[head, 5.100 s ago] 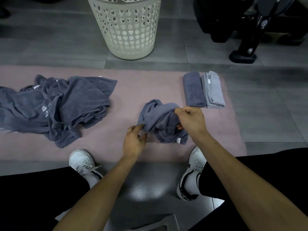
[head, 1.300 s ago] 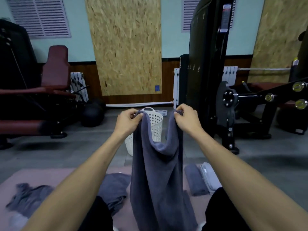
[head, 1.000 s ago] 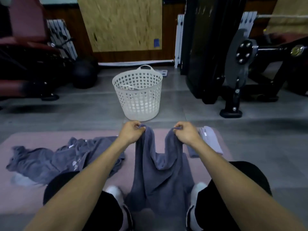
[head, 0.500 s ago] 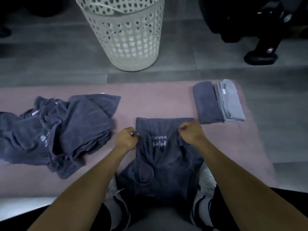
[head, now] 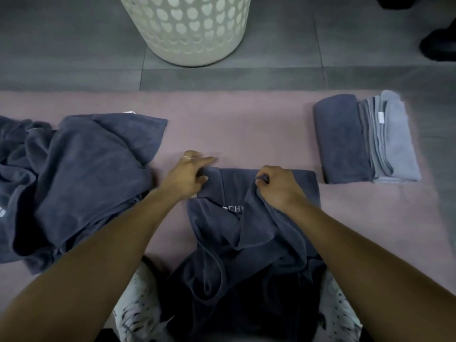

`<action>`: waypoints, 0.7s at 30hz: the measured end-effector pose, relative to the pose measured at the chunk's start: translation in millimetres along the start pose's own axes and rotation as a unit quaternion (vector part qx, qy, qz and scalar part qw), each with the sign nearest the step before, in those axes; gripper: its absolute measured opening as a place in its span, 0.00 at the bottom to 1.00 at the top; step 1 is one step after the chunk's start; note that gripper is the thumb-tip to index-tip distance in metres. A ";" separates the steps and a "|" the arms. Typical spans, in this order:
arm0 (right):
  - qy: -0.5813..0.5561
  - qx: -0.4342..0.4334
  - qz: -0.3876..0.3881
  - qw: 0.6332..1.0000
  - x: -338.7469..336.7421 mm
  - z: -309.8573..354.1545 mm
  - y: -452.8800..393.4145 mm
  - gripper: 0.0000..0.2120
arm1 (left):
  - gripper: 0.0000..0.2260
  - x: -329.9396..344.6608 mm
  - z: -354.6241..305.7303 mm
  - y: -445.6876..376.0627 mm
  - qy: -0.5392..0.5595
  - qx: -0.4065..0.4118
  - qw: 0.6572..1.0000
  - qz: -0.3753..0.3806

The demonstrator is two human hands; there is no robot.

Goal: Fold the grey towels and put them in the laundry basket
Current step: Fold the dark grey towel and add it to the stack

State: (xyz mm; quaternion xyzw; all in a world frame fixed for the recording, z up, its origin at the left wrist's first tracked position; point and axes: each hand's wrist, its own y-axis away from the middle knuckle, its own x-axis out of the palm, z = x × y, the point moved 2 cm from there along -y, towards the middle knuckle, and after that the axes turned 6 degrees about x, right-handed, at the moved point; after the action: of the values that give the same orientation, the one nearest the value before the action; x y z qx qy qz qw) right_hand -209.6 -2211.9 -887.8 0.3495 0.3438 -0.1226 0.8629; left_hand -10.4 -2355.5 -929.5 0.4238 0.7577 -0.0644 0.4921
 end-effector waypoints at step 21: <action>-0.030 -0.005 -0.005 1.000 16.6 -14.6 10.2 0.07 | 0.06 2.7 5.4 16.4 0.169 -0.251 0.942 -0.143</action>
State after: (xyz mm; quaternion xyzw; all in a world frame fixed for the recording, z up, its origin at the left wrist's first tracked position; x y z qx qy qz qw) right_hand -200.3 -2193.9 -901.4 0.3393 0.3200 -0.1361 0.8741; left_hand 4.5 -2346.3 -929.2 0.1782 0.8742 0.1307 0.4323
